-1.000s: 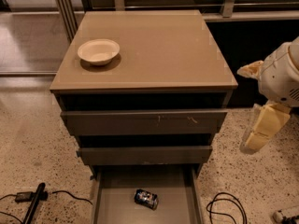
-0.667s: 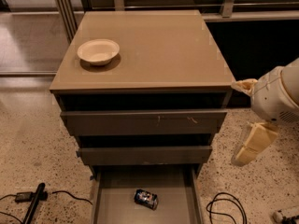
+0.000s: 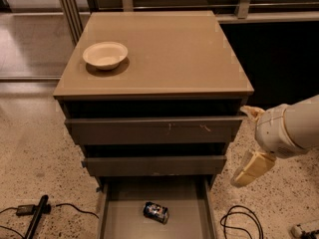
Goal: Pick pepsi can from bottom drawer and place on counter
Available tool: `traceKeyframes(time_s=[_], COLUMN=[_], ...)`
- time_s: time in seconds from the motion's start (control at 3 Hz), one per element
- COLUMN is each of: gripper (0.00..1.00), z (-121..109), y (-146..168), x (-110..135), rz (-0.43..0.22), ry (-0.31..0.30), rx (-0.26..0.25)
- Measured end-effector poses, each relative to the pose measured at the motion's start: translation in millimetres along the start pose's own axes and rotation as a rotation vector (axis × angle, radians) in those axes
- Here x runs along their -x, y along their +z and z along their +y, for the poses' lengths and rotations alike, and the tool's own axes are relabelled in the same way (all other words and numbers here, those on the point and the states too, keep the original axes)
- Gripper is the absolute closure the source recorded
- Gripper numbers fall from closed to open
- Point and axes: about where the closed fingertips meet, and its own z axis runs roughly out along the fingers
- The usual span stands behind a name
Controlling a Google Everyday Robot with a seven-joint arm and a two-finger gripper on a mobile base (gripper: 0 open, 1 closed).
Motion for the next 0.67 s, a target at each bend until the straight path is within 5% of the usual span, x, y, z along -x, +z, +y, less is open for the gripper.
traceKeyframes(time_s=[0.67], gripper=[0.00], z=[-10.1], y=[57.8], x=[-33.9], rz=[-0.024], ry=[-0.003], rx=[0.035])
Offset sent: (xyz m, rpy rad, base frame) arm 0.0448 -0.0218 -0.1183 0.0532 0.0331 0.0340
